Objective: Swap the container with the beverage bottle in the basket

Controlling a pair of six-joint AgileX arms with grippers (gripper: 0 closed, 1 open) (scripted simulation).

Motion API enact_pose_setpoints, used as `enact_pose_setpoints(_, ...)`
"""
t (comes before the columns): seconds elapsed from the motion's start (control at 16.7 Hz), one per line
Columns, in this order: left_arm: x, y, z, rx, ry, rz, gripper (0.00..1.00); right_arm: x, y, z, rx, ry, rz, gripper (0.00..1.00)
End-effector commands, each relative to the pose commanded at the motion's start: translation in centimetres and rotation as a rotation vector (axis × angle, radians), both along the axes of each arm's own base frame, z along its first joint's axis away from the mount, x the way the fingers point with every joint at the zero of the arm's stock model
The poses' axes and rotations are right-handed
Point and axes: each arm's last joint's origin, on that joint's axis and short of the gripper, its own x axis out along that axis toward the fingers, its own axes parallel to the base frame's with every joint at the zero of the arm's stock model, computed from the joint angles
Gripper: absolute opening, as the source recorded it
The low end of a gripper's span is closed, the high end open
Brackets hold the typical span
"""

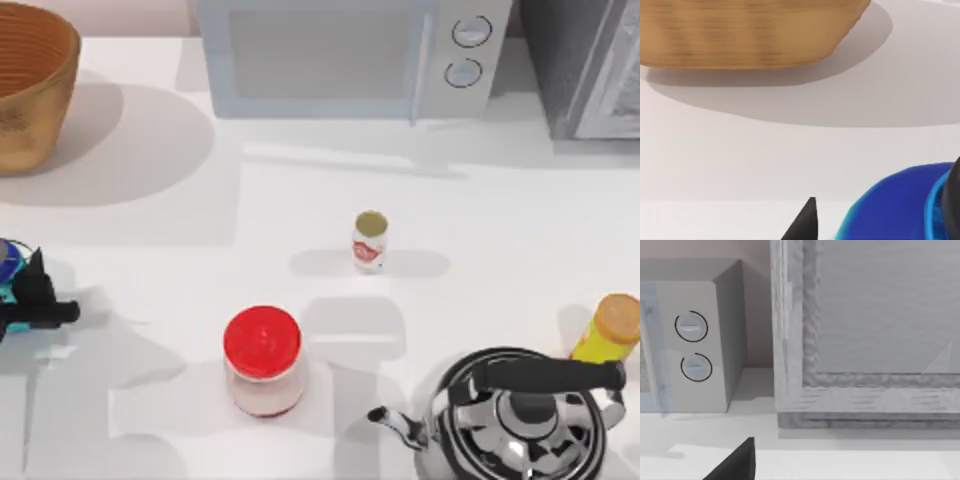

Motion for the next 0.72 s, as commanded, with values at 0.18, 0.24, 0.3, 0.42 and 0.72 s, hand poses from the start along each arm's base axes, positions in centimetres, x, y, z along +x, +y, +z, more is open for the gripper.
enact_pose_setpoints(0.18,0.0,0.0,0.0,0.0,0.0,0.0,0.0,0.0,0.0,0.0,0.0,0.0,0.0,1.0)
enact_pose_setpoints(0.24,0.0,0.0,0.0,0.0,0.0,0.0,0.0,0.0,0.0,0.0,0.0,0.0,0.0,1.0)
enact_pose_setpoints(0.3,0.0,0.0,0.0,0.0,0.0,0.0,0.0,0.0,0.0,0.0,0.0,0.0,0.0,1.0)
enact_pose_setpoints(0.42,0.0,0.0,0.0,0.0,0.0,0.0,0.0,0.0,0.0,0.0,0.0,0.0,0.0,1.0)
enact_pose_setpoints(0.72,0.21,-0.2,0.1,0.001,-0.007,-0.018,0.0,0.0,0.0,0.0,0.0,0.0,0.0,1.0)
